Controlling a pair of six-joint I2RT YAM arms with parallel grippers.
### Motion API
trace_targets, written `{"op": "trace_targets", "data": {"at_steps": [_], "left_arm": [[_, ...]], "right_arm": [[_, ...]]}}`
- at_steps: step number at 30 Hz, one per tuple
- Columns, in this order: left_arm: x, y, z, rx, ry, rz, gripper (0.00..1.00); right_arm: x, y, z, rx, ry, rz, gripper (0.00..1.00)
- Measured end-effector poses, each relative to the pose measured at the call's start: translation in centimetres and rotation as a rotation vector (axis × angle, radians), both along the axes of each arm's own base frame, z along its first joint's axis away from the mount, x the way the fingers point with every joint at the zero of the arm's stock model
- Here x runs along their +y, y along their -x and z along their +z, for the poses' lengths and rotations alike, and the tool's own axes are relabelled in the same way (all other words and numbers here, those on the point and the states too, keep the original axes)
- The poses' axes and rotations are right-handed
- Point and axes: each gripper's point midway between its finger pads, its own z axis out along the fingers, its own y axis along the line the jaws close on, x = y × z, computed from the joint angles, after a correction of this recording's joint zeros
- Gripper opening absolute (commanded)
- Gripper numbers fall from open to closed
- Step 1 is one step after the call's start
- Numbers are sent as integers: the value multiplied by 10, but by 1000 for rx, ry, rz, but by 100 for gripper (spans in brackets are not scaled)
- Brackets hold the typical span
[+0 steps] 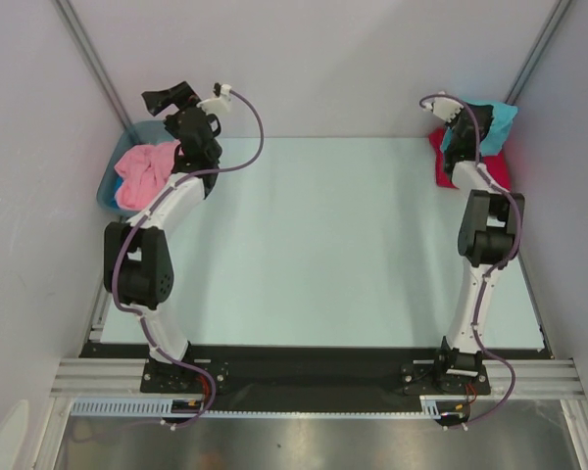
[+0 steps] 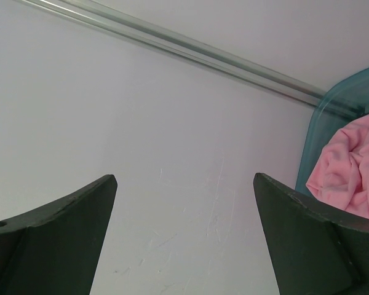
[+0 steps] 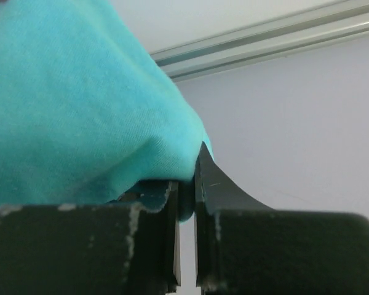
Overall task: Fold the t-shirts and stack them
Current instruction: Neatly place the folded tshirt to the corner
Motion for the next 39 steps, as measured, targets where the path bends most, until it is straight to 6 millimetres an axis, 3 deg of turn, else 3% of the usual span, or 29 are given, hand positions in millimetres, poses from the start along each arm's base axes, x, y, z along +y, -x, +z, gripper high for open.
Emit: {"op": "trace_targets", "data": {"at_steps": [2,6,11,13,20,24,29,39], "left_arm": [[-4,-1,-1,2,-3,-6,100],[-12,-3,-3,3,-8,-20,100],[-14,-4,-2,-3,-17,-21,100],[-14,-4,-1,-7,-19,-21,100],[-14,-3,-10,14,-38,-21,100],[-14,-2,-14,22,-45,-21,100],[-13,-1,-17,26,-55,-19,100],[-13,3,-16,21,-56,-19,100]], "right_arm": [[3,-3,-15,-64,50,-18,0],[18,14,-46,-77,89,-15,0],[40,48,-121,239,-13,82,0],[41,53,-135,347,-89,100,0],[29,59,-118,511,-284,98,0],[24,78,-134,623,-347,87,0],[35,100,-156,783,-416,104,0],[43,106,-112,832,-485,146,0]]}}
